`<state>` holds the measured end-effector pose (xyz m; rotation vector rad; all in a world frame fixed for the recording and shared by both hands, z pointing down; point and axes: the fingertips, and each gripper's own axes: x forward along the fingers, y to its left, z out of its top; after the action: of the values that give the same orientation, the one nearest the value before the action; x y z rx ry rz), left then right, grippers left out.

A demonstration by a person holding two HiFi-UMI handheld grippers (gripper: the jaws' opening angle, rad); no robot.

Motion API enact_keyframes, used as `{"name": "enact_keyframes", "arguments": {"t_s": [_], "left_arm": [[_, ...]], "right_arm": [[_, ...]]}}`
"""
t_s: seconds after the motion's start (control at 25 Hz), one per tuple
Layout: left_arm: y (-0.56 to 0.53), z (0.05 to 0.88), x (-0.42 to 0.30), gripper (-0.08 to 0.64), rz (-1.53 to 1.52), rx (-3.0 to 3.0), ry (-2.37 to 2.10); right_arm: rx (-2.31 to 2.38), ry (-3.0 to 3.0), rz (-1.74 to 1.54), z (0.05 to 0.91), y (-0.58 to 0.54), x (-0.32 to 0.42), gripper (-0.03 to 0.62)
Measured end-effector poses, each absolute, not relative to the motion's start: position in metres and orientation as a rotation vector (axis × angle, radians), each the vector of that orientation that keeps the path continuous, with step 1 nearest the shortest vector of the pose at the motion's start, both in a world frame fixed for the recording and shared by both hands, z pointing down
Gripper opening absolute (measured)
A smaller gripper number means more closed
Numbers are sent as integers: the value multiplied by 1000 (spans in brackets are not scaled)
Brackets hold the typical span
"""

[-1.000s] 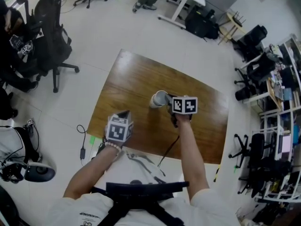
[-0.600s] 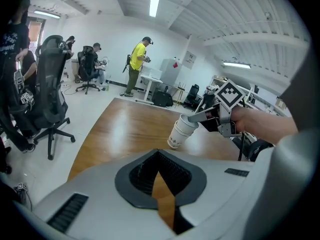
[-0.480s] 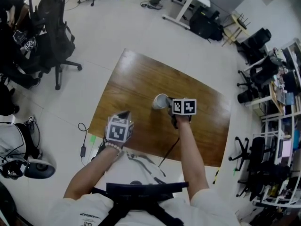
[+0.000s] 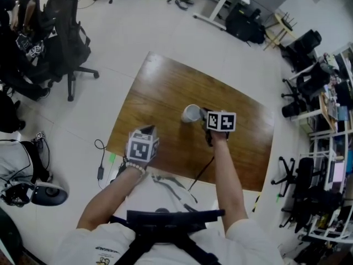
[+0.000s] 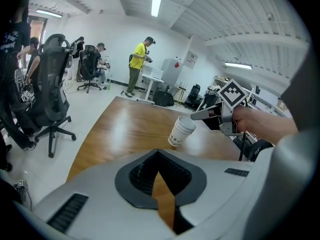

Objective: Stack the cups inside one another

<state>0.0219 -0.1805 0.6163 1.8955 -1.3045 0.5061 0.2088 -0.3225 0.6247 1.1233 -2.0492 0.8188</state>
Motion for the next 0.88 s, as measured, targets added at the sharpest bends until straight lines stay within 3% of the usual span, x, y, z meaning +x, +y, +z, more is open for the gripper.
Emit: {"name": "enact_keyframes", "arguments": {"t_s": [0.88], "left_arm": [[-181, 579, 69, -5, 494, 2122, -1184]], "right_arm": [[1610, -2404, 991, 519, -216, 281, 21]]}}
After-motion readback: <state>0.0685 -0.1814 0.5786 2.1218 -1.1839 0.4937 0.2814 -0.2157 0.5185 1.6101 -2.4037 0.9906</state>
